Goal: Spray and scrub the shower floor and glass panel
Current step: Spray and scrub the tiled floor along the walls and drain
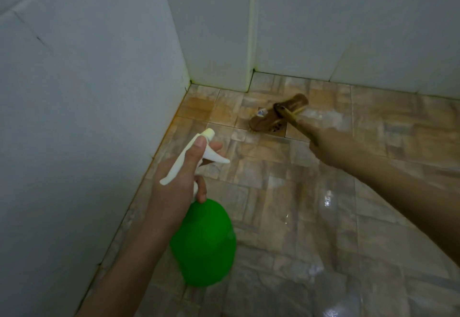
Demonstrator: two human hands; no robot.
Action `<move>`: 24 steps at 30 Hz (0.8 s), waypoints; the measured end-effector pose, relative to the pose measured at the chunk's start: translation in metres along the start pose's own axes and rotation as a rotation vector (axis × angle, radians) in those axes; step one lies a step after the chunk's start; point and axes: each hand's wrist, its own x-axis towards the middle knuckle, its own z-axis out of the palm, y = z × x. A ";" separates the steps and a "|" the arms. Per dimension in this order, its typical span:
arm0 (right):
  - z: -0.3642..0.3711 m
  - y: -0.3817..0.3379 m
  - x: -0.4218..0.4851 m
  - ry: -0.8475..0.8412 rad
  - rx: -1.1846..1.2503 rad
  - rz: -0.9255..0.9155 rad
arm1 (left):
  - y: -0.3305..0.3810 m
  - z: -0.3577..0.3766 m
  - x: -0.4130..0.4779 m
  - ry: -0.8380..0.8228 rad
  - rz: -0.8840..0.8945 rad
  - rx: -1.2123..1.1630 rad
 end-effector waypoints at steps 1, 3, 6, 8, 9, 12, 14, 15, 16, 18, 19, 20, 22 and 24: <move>0.001 -0.012 0.013 0.021 0.017 -0.016 | 0.001 0.001 0.001 -0.001 0.000 0.003; -0.001 -0.028 0.053 0.057 0.012 -0.017 | -0.001 0.002 0.003 0.000 0.001 0.004; -0.020 -0.036 0.085 0.047 0.000 0.125 | -0.005 0.004 0.005 -0.003 0.016 0.013; -0.018 -0.040 0.068 0.039 -0.006 0.214 | -0.007 0.003 0.008 0.005 0.002 0.016; -0.011 -0.042 0.055 0.027 0.041 0.243 | -0.008 0.003 0.009 0.004 -0.007 0.026; 0.000 -0.048 0.040 0.015 0.180 0.302 | -0.010 0.004 0.016 -0.025 -0.014 0.052; -0.013 -0.041 0.073 0.074 0.167 0.332 | -0.009 0.008 0.019 -0.046 -0.009 0.064; -0.022 -0.038 0.087 0.067 0.158 0.355 | -0.009 0.010 0.020 -0.057 -0.004 0.063; -0.029 -0.037 0.096 0.050 0.161 0.389 | -0.007 0.013 0.021 -0.075 0.005 0.058; -0.029 -0.039 0.090 0.038 0.150 0.408 | -0.006 0.017 0.022 -0.110 0.017 0.061; -0.024 -0.038 0.080 0.024 0.149 0.401 | -0.005 0.018 0.024 -0.115 0.023 0.065; -0.016 -0.037 0.066 0.005 0.160 0.397 | -0.004 0.020 0.025 -0.119 0.027 0.068; -0.004 -0.032 0.044 -0.031 0.211 0.398 | -0.004 0.024 0.027 -0.132 0.038 0.082; -0.003 -0.018 0.052 0.020 0.204 0.374 | -0.005 0.031 0.024 -0.137 0.054 0.082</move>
